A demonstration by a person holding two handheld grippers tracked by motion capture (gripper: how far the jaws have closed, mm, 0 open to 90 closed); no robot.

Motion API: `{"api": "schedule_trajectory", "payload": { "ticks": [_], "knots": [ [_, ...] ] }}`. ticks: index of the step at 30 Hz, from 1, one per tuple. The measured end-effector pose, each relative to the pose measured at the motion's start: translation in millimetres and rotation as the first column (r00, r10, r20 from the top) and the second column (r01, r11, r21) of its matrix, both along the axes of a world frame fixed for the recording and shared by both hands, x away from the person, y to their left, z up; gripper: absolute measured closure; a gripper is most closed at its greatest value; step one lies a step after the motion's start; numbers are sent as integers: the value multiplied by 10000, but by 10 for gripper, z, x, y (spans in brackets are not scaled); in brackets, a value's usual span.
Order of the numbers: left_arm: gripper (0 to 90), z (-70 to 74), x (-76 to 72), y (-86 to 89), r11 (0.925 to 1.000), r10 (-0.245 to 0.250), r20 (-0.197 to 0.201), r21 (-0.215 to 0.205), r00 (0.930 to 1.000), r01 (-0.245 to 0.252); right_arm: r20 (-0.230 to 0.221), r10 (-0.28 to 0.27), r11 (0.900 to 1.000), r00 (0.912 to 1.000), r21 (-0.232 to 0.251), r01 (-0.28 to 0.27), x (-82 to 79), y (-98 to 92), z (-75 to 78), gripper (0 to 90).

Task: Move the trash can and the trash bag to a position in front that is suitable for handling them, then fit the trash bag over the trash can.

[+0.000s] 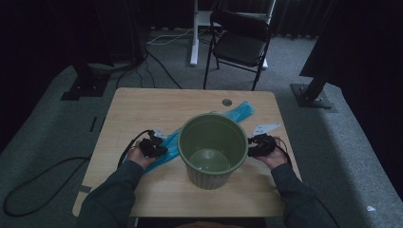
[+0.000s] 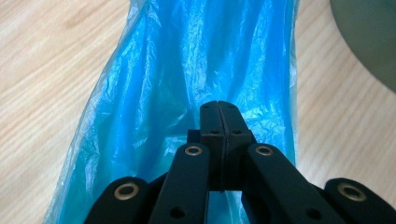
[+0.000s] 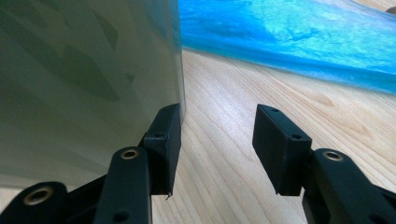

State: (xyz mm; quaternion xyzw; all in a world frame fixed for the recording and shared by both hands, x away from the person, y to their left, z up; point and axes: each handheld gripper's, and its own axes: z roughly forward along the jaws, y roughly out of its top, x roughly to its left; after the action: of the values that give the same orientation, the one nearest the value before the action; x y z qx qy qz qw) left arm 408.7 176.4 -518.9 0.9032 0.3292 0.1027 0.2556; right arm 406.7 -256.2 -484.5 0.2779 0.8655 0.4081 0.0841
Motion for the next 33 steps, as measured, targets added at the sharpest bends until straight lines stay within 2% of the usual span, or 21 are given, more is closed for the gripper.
{"api": "schedule_trajectory", "payload": {
  "ticks": [6, 8, 9, 10, 11, 12, 14, 16, 19, 21, 27, 33],
  "knots": [
    [893, 19, -155, 144, 9995, 229, -179, 203, 9996, -226, -11, 68, 10000, 10000, -4, -68, 26, 27, 2, 512],
    [787, 31, -205, 184, 9991, 306, -145, 285, 9994, -302, 17, 101, 9999, 9999, -11, -101, 37, 36, 4, 512],
    [787, 46, -218, 205, 9993, 357, -82, 151, 9993, -355, 17, 101, 9999, 9999, -11, -101, 37, 36, 4, 512],
    [724, 71, -226, 221, 9990, 440, 37, -74, 9990, -440, 51, 102, 9999, 9999, -5, -102, 40, 38, 7, 512],
    [641, 144, -224, 241, 9966, 582, 349, -597, 9977, -560, 79, 96, 10000, 9999, 11, -96, 39, 40, 13, 512],
    [601, 144, -224, 241, 9966, 582, 349, -597, 9977, -560, 79, 96, 10000, 9999, 11, -96, 39, 40, 13, 512],
    [586, 205, -212, 238, 9931, 733, 736, -970, 9946, -660, 96, 89, 10000, 9999, -11, -89, 33, 39, 13, 512],
    [560, 247, -186, 218, 9907, 746, 1006, -1214, 9921, -622, 43, 59, 10000, 10000, -27, -59, 25, 32, 5, 512],
    [534, 287, -115, 176, 9875, 739, 1157, -1472, 9905, -565, 22, -7, 10000, 10000, -40, 7, 30, 15, -1, 512],
    [514, 302, -57, 149, 9853, 673, 1108, -1640, 9916, -485, 25, -30, 10000, 10000, -32, 30, 28, 13, -2, 511],
    [480, 283, 110, 26, 9871, 474, 971, -1569, 9942, -317, -31, -34, 9999, 10000, -127, 34, 12, 15, -21, 508],
    [417, 233, 328, -69, 9802, 529, 658, -1941, 9964, -392, -39, -42, 9999, 10000, -129, 41, 20, 5, -26, 503]
  ]
}}
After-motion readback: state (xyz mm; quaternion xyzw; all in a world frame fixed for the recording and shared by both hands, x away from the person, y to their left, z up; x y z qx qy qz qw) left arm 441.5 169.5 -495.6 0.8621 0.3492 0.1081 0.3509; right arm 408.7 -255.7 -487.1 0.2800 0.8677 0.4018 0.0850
